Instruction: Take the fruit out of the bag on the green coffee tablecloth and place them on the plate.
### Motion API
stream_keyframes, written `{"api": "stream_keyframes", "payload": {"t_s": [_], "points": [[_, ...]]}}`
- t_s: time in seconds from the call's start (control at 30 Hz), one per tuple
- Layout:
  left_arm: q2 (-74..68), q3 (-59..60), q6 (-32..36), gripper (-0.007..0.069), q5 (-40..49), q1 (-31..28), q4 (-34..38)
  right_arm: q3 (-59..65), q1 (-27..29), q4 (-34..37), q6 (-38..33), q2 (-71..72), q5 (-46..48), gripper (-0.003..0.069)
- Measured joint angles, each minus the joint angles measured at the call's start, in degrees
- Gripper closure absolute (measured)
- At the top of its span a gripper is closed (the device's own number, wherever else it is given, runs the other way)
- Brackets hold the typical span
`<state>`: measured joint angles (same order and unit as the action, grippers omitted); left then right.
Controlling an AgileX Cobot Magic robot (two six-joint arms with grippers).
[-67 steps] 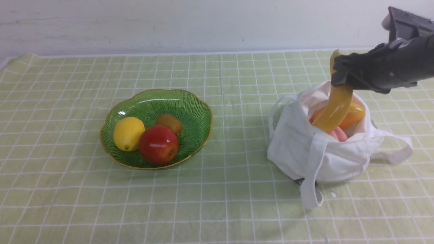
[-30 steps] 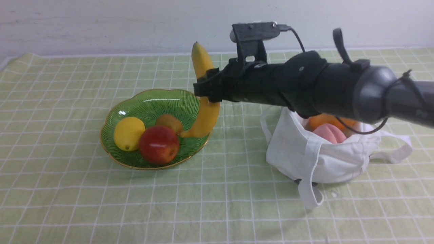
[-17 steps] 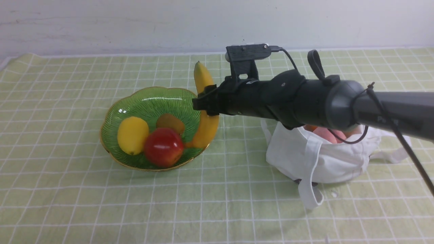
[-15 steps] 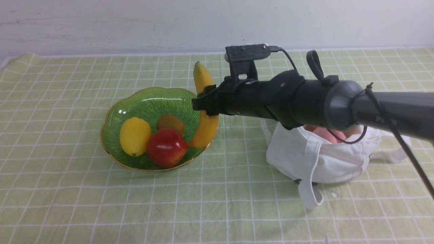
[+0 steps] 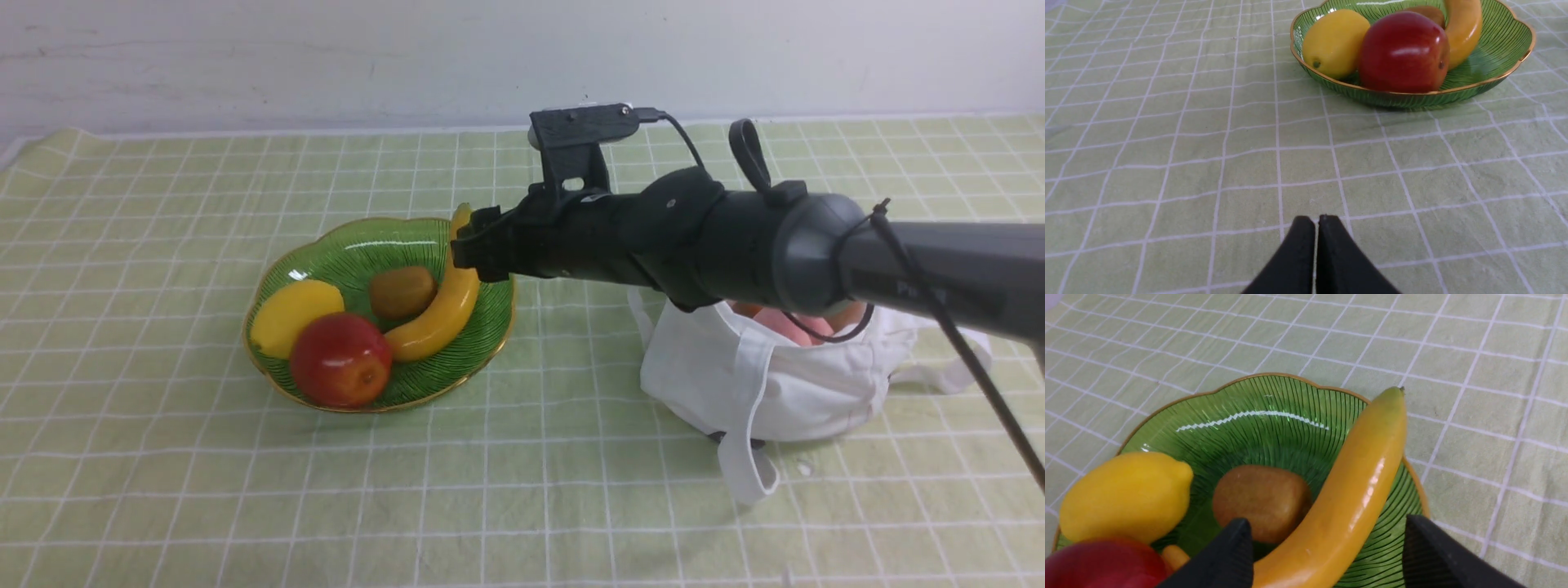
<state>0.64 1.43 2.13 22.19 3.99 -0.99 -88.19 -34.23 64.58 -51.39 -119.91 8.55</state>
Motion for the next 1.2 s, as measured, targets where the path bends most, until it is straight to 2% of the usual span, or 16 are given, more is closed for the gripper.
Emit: {"api": "stream_keyframes", "payload": {"t_s": [0.23, 0.3, 0.37, 0.47, 0.57, 0.77, 0.8, 0.83, 0.87, 1.0, 1.2], "points": [[0.0, 0.0, 0.0, 0.0632, 0.0, 0.0, 0.0, 0.0, -0.3, -0.4, -2.6, 1.2, 2.3, 0.0215], [0.0, 0.0, 0.0, 0.0632, 0.0, 0.0, 0.0, 0.0, 0.3, -0.8, -2.7, 3.7, 6.0, 0.0249], [0.0, 0.0, 0.0, 0.0632, 0.0, 0.0, 0.0, 0.0, 2.4, -2.8, -0.5, 9.3, 13.6, 0.0374], [0.0, 0.0, 0.0, 0.0632, 0.0, 0.0, 0.0, 0.0, 6.3, -11.0, 6.1, 15.9, 20.3, 0.0572], [0.0, 0.0, 0.0, 0.0632, 0.0, 0.0, 0.0, 0.0, 10.2, -20.8, 15.5, 20.5, 25.6, 0.0648], [0.0, 0.0, 0.0, 0.0632, 0.0, 0.0, 0.0, 0.0, 17.3, -43.5, 34.4, 30.2, 36.0, 0.0667], [0.0, 0.0, 0.0, 0.0632, 0.0, 0.0, 0.0, 0.0, 19.4, -50.6, 40.8, 34.8, 39.0, 0.0669], [0.0, 0.0, 0.0, 0.0632, 0.0, 0.0, 0.0, 0.0, 19.6, -52.2, 41.5, 35.3, 39.3, 0.0669], [0.0, 0.0, 0.0, 0.0632, 0.0, 0.0, 0.0, 0.1, 20.6, -56.6, 45.3, 38.6, 40.7, 0.0669], [0.0, 0.0, 0.0, 0.0632, 0.0, 0.0, 0.0, 2.6, 21.8, -63.7, 52.0, 48.8, 41.6, 0.0669], [0.0, 0.0, 0.0, 0.0632, 0.0, 0.0, 0.0, 16.5, 21.8, -65.5, 55.3, 67.4, 35.1, 0.0669]]}}
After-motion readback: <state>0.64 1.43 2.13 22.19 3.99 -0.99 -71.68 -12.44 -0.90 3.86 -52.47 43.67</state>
